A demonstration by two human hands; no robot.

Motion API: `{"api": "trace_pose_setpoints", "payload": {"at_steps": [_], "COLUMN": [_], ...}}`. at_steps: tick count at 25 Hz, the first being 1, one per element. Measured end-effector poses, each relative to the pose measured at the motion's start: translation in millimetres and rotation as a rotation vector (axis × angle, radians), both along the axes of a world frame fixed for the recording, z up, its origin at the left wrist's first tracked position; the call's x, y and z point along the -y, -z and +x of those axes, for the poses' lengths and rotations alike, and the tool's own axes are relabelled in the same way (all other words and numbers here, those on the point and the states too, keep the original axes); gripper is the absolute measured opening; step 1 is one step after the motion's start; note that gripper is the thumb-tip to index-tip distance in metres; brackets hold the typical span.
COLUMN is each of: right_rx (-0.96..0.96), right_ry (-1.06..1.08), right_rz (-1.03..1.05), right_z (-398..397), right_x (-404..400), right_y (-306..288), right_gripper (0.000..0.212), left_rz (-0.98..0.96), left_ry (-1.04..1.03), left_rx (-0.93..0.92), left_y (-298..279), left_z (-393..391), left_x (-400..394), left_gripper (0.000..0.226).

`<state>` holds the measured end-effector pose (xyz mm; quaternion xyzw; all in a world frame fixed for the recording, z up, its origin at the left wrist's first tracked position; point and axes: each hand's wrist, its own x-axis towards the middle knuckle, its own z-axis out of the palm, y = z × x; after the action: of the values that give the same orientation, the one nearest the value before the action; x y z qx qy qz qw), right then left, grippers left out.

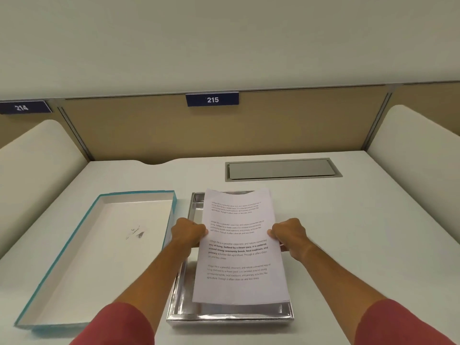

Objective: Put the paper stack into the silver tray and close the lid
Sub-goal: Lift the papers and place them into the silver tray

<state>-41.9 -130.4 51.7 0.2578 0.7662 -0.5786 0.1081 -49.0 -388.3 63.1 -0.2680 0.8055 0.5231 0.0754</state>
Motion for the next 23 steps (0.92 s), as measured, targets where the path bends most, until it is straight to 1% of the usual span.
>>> {"api": "trace_pose_setpoints", "payload": {"at_steps": [3, 6, 9, 16, 19, 21, 23], "right_rx": [0.026, 0.037, 0.049, 0.077, 0.081, 0.089, 0.099], "right_ry": [-0.007, -0.023, -0.04, -0.089, -0.107, -0.134, -0.171], "right_rz": [0.079, 0.154, 0.215, 0.325, 0.37, 0.411, 0.458], "right_z": [-4.7, -8.7, -12.7, -22.5, -23.9, -23.5, -22.8], "right_x": [12.4, 22.4, 28.3, 37.0, 42.4, 44.3, 46.4], "right_y": [7.4, 10.2, 12.9, 20.2, 25.7, 28.7, 29.8], "right_gripper": [0.023, 0.009, 0.016, 0.016, 0.019, 0.021, 0.015], "left_rz": [-0.064, -0.106, -0.148, -0.249, -0.347, -0.423, -0.485], "left_ry": [0.002, 0.001, 0.011, 0.027, 0.096, 0.16, 0.246], "left_rx": [0.046, 0.076, 0.102, 0.094, 0.085, 0.09, 0.109], "left_y": [9.7, 17.3, 23.6, 34.0, 37.0, 37.6, 37.9], "left_z": [-4.2, -6.7, -7.7, -13.7, -14.2, -14.6, -15.2], "left_x": [6.6, 8.3, 6.3, 5.7, 5.3, 2.4, -1.0], "left_gripper": [0.014, 0.017, 0.019, 0.019, 0.017, 0.02, 0.026]}}
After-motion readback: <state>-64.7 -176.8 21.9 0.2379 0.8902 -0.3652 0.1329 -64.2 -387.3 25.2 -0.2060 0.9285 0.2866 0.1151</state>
